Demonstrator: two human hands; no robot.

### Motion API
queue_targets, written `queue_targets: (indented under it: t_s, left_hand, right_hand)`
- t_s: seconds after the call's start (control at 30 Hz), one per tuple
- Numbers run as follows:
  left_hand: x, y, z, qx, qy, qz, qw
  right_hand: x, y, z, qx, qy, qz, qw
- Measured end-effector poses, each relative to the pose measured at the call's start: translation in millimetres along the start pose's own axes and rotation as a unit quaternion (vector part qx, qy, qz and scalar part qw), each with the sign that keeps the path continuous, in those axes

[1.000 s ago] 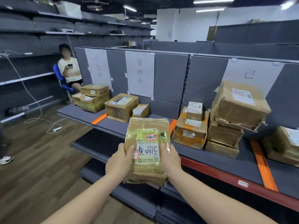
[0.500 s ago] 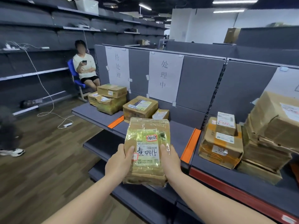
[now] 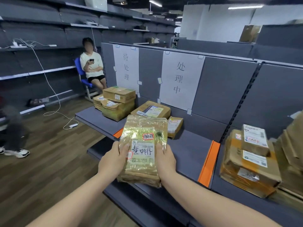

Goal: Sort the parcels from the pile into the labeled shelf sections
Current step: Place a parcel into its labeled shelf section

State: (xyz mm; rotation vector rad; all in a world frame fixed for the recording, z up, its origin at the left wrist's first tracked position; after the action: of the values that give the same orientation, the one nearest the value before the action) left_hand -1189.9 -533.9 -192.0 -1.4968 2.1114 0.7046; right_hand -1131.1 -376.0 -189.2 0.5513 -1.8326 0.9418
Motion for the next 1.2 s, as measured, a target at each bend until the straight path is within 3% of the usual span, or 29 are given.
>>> queue_targets:
  t_s: [0.33,0.73,0.93,1.1,1.2]
  left_hand:
    - [64,69,-54,0.029,-0.001,0.048,0.998]
    - [127,169,-147,0.106,0.005,0.165,0.981]
    - [141,216,-164,0.153,0.002,0.143,0.978]
    - [139,254,-181,0.187,0.030,0.122,0.974]
    - [134,276,-189,0.208,0.025,0.114,0.971]
  right_hand:
    - [33,11,96,-0.039,0.022,0.028,0.999]
    - [100,-9,208,-0.086,0.134,0.115,0.981]
    - [128,6,246,-0.099,0.160,0.162,0.969]
    - [156,28,261,-0.064,0.135,0.194,0.969]
    - [176,41,257,-0.036,0.167,0.155,0.973]
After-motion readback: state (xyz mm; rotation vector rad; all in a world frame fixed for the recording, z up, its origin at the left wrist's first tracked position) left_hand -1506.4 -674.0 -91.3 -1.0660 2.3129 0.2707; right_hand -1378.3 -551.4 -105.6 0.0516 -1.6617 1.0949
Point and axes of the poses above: each hand's wrist, its own y-axis towards the middle knuckle, its own z-axis out of the palm, x = y × z, the point moved 1 cm from there along y, towards the middle knuckle, and after that the axes turned 12 degrees about z, right-handed, at the moved point
